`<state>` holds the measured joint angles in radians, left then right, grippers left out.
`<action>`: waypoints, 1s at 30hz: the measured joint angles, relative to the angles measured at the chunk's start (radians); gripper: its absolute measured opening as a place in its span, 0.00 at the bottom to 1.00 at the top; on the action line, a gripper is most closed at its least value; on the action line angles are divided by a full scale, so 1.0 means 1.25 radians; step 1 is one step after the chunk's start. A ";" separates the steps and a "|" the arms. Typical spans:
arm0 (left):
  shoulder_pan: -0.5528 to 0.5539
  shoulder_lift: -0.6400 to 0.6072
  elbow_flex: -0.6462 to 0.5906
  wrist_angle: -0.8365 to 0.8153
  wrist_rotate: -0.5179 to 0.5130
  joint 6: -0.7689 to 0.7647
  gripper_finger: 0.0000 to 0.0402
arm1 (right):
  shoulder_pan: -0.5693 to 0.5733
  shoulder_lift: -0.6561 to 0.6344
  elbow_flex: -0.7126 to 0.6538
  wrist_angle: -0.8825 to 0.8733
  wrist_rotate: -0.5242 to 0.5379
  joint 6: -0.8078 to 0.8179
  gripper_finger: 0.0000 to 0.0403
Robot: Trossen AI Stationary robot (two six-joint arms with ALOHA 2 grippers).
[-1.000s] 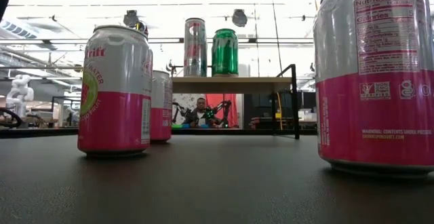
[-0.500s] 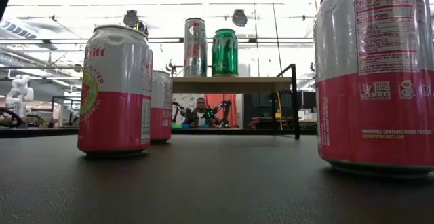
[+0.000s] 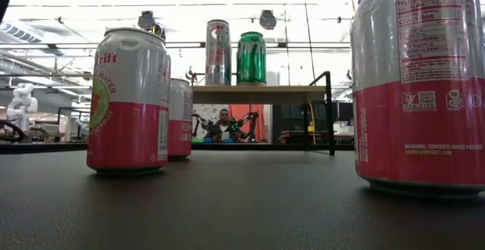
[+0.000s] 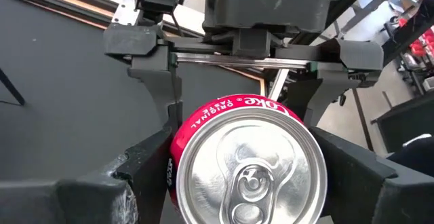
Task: Place canned beverage on shelf
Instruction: Put the top right red white soda can on the shelf
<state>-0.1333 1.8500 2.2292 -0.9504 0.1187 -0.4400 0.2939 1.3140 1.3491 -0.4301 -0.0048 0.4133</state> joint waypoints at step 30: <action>0.000 0.000 0.000 -0.004 -0.021 0.000 0.73 | -0.037 0.000 0.000 0.013 0.002 -0.106 0.69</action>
<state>-0.1329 1.8500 2.2288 -0.9549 0.0927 -0.4404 0.2478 1.3144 1.3491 -0.4141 -0.0017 0.2812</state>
